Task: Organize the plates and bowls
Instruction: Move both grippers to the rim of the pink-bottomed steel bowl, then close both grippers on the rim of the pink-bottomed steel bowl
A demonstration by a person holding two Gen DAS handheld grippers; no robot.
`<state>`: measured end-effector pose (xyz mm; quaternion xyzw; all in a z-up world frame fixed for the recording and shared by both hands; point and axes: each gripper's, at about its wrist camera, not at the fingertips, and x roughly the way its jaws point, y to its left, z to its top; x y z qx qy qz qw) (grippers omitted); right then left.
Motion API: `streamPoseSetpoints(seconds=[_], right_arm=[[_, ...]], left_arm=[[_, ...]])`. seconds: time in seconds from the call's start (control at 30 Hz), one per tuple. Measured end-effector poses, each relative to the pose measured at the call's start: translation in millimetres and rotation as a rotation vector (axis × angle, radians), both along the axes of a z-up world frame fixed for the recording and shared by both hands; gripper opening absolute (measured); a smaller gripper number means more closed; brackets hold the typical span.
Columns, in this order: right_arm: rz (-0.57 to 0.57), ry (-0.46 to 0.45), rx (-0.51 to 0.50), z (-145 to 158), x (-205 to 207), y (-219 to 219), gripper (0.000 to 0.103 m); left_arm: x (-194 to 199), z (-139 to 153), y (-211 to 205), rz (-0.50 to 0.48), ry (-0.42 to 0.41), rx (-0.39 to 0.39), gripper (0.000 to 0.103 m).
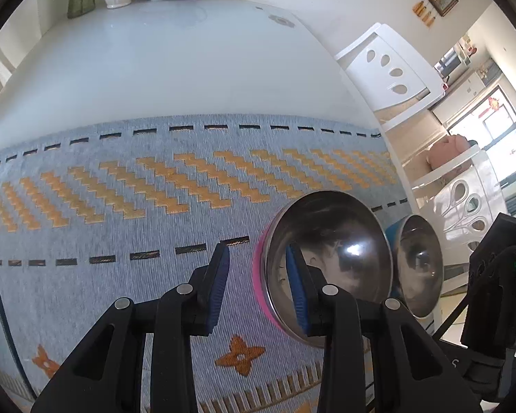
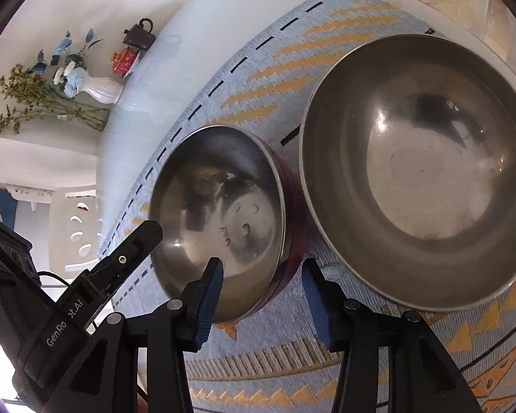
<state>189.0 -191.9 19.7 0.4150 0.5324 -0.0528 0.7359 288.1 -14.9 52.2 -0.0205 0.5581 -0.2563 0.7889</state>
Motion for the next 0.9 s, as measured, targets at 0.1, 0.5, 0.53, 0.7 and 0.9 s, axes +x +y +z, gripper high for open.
streamPoseSetpoints(seconds=[0.1,0.5,0.53,0.7,0.9], right_arm=[[0.003,0.005,-0.009,-0.6,2.7,-0.1,0.046],[0.028,0.052,-0.051,-10.5,8.9,3.8,0.046],[0.029,0.050,-0.055,-10.1,8.7,3.8,0.046],[0.039,0.064,-0.079,-11.5,8.7,3.1,0.046],[0.070,0.053,-0.095,-9.5,9.3,6.2,0.035]], left_arm=[[0.8,-3.4,-1.1,-0.004,-0.003,0.008,0.031],[10.0,-11.5,-14.5,-0.025,-0.001,0.008,0.031],[11.3,-12.6,-14.1,-0.024,0.007,0.002,0.031],[12.8,-16.8,-18.0,-0.038,0.016,0.001,0.028],[8.2,-21.5,-20.8,-0.056,0.017,-0.002,0.016]])
